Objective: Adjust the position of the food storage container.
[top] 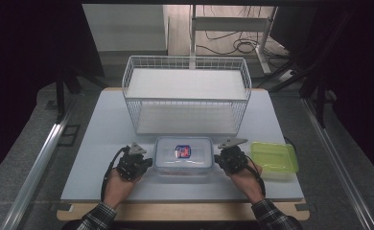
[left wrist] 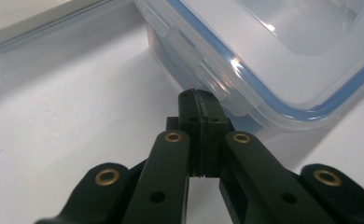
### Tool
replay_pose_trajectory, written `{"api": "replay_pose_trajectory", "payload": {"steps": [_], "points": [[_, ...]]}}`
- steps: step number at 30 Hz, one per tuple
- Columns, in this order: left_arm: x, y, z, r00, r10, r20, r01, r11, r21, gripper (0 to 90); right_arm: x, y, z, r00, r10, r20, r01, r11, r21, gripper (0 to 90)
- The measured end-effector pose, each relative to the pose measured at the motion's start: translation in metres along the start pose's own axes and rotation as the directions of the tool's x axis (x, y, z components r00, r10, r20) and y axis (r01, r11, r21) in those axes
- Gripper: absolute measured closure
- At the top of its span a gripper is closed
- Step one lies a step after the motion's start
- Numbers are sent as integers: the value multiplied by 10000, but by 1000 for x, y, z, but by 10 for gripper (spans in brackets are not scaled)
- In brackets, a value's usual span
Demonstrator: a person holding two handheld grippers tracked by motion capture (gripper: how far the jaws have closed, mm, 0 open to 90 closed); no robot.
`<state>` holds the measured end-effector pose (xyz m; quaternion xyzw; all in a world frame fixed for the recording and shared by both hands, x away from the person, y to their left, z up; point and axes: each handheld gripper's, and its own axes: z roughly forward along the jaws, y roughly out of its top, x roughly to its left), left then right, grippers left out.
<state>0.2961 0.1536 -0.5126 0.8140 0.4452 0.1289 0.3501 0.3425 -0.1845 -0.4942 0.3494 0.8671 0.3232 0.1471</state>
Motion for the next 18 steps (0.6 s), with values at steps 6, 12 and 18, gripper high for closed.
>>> {"api": "replay_pose_trajectory", "payload": {"steps": [6,12,18], "points": [[-6,-3,-3,9999,78,131,-79,9999,69,900,4,-7,-6,10000,-4,66,5,10000,-78,900],[-3,-4,-7,9994,219,278,-218,9998,-42,900,6,-12,-10,9999,11,-159,-13,10000,-78,898],[11,-6,-14,9997,-92,-239,86,9996,-268,590,0,-16,-23,9996,279,-46,-281,9987,-424,714]]}}
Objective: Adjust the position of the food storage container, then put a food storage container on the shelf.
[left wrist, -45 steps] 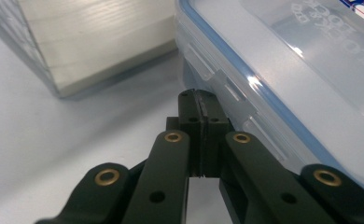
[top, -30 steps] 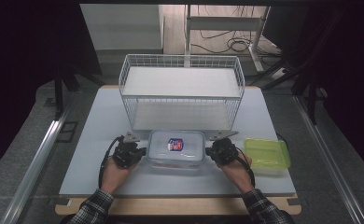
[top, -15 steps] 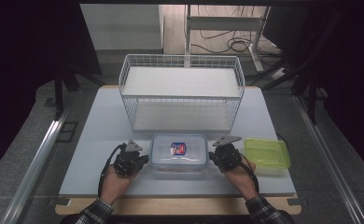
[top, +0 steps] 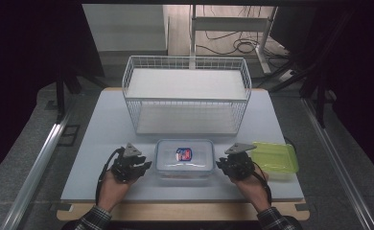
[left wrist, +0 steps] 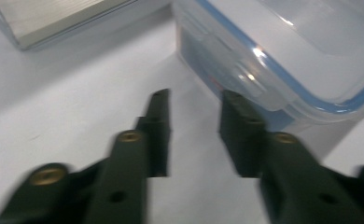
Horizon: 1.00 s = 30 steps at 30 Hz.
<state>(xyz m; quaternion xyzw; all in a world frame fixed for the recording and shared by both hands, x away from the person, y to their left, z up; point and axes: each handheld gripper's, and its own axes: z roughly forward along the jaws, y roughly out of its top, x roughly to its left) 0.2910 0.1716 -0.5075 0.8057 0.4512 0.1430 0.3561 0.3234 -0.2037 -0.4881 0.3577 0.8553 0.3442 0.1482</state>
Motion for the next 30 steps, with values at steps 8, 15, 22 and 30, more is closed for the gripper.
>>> {"api": "replay_pose_trajectory", "payload": {"steps": [8,15,22,30], "points": [[17,-2,-4,9989,-398,263,406,9987,-307,237,-14,-2,-9,9981,605,-114,-609,9974,-375,425],[25,-2,-7,9977,-177,658,230,9965,-807,87,-20,1,-11,9953,848,-475,-881,9935,-716,216],[30,3,-6,9843,-443,1711,647,9912,-1155,90,-22,5,-9,9890,848,-1216,-982,9892,-1084,89],[24,13,-7,9698,-754,2321,1001,9903,-963,39,-18,15,0,9805,956,-1715,-1107,9906,-808,46]]}}
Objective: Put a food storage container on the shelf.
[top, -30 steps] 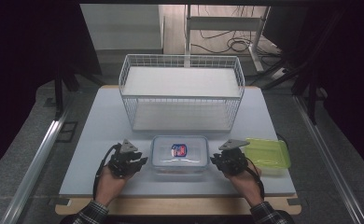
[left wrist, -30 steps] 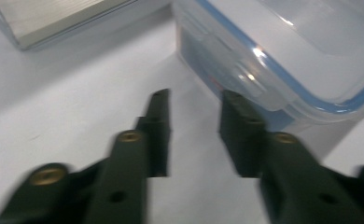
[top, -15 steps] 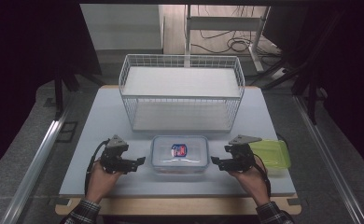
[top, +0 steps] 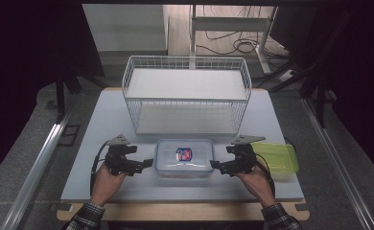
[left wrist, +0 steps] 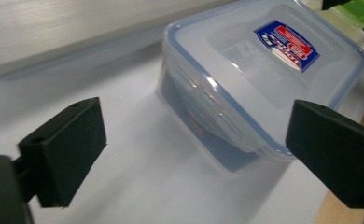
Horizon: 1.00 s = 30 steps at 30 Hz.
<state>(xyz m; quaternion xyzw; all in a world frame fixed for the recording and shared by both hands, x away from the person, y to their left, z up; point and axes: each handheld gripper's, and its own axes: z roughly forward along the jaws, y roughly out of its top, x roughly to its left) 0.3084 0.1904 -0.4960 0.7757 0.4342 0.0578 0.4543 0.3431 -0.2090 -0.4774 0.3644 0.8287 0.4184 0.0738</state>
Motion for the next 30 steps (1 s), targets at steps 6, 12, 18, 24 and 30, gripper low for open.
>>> {"api": "replay_pose_trajectory", "payload": {"steps": [6,12,18,24,30], "points": [[-1,6,10,9955,-221,922,208,9997,152,31,1,5,11,9979,357,-542,-335,9986,412,21],[1,14,31,9862,-616,1536,530,9968,601,35,-2,12,24,9889,989,-1105,-895,9922,872,41],[1,17,52,9694,-1252,2111,1016,9876,1194,12,-6,10,41,9659,1759,-1898,-1475,9769,1548,43],[-1,16,57,9679,-1315,2143,955,9808,1701,21,-9,11,45,9507,2260,-2121,-1889,9651,1815,56],[-3,12,41,9688,-1117,2213,731,9817,1757,163,-9,11,34,9483,2258,-2231,-1873,9655,1812,194]]}}
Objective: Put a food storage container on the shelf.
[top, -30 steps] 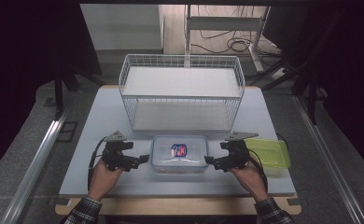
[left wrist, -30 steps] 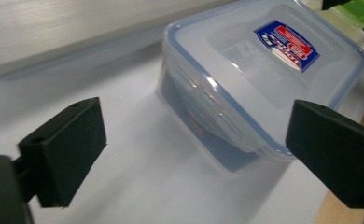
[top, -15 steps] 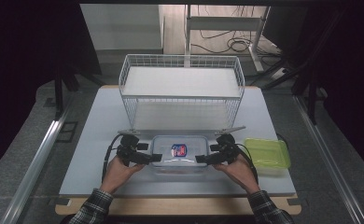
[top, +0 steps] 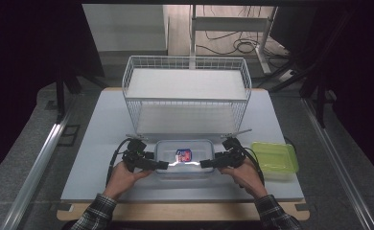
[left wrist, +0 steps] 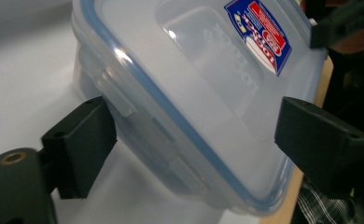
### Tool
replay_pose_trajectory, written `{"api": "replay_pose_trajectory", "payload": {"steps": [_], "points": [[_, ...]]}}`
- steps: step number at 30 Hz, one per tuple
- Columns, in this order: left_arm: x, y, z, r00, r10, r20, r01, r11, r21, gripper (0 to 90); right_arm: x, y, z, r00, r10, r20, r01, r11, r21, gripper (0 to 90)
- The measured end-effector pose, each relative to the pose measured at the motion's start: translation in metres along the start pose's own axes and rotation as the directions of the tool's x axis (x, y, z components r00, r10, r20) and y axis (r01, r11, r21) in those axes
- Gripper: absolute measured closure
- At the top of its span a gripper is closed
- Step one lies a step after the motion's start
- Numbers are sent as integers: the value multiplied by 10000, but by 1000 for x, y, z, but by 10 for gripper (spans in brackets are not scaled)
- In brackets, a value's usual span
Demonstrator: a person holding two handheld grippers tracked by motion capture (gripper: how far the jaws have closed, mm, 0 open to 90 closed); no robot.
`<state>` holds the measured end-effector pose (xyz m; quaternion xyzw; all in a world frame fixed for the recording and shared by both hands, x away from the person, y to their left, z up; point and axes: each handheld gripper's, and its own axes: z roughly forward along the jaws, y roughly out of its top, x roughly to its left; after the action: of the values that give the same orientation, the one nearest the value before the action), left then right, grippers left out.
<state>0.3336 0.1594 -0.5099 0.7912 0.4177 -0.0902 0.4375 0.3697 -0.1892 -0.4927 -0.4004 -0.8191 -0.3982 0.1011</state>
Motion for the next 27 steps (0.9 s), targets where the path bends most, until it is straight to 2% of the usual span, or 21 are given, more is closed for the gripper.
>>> {"api": "replay_pose_trajectory", "payload": {"steps": [1,2,3,7,9,12,17,23,27], "points": [[-2,-1,-3,10000,21,-49,-21,10000,-94,163,1,-1,-2,10000,2,25,-2,10000,-57,222],[-3,-3,-6,10000,-22,-94,20,9998,-197,201,2,-1,-5,10000,-15,26,16,9999,-119,254],[-4,-4,-9,9999,58,-108,-61,9995,-317,278,3,-3,-11,10000,-20,-7,20,9997,-248,330],[-9,-13,-18,9999,-118,-46,114,9963,-854,371,4,-8,-19,9998,54,-178,-64,9985,-552,412],[-11,-16,-21,9995,-322,16,321,9937,-1076,439,4,-13,-24,9987,289,-416,-320,9966,-753,477],[-15,-21,-23,9994,-344,-18,339,9913,-1270,454,5,-15,-27,9987,253,-449,-287,9966,-773,489],[-19,-24,-23,9991,-412,-114,392,9892,-1410,463,11,-19,-28,9996,158,-244,-178,9963,-839,490],[-22,-25,-23,9984,-519,-242,482,9895,-1365,452,14,-21,-29,9999,29,-119,-40,9957,-921,492],[-20,-25,-22,9979,-642,-60,628,9885,-1377,452,15,-22,-29,9999,-1,-102,-9,9953,-967,492]]}}
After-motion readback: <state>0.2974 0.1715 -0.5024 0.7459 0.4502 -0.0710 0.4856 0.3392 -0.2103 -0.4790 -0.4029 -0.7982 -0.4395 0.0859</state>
